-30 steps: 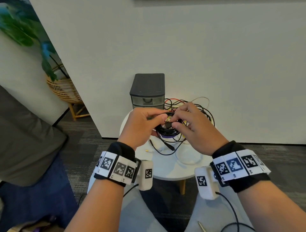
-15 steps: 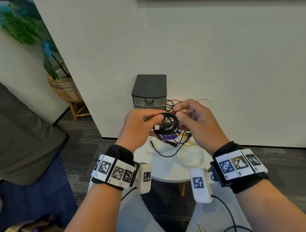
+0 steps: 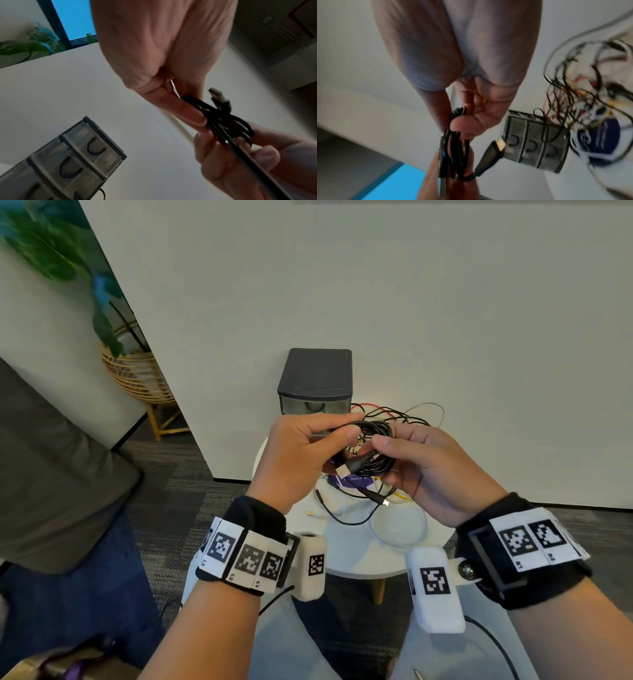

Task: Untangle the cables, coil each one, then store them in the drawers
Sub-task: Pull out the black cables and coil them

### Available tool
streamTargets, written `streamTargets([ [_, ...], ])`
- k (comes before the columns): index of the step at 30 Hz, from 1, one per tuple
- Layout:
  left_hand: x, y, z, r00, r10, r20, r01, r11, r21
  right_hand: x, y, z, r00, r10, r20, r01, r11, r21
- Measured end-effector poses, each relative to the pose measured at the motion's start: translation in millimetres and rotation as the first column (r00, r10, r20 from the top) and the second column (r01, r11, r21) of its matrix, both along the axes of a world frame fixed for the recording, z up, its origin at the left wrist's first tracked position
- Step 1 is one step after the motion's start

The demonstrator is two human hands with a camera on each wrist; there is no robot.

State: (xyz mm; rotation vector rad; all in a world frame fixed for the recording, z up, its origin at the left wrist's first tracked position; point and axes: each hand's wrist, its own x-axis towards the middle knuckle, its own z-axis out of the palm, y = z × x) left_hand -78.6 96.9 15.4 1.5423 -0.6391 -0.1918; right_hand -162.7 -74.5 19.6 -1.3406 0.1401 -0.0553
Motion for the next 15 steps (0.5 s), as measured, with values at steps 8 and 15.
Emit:
streamTargets([
  [8,0,1,-8,0.990,-0.047,-0.130,0.052,0.998,0.039,3,-3,-5,0.999,-0.049,0.023,0.054,0.879,-0.473],
  [15,6,-12,-22,0.998,-0.017,0.065,0.000,0.970,0.244,5,4,-4,0.995,-0.057,0.082,0.099,0.657,-0.748],
])
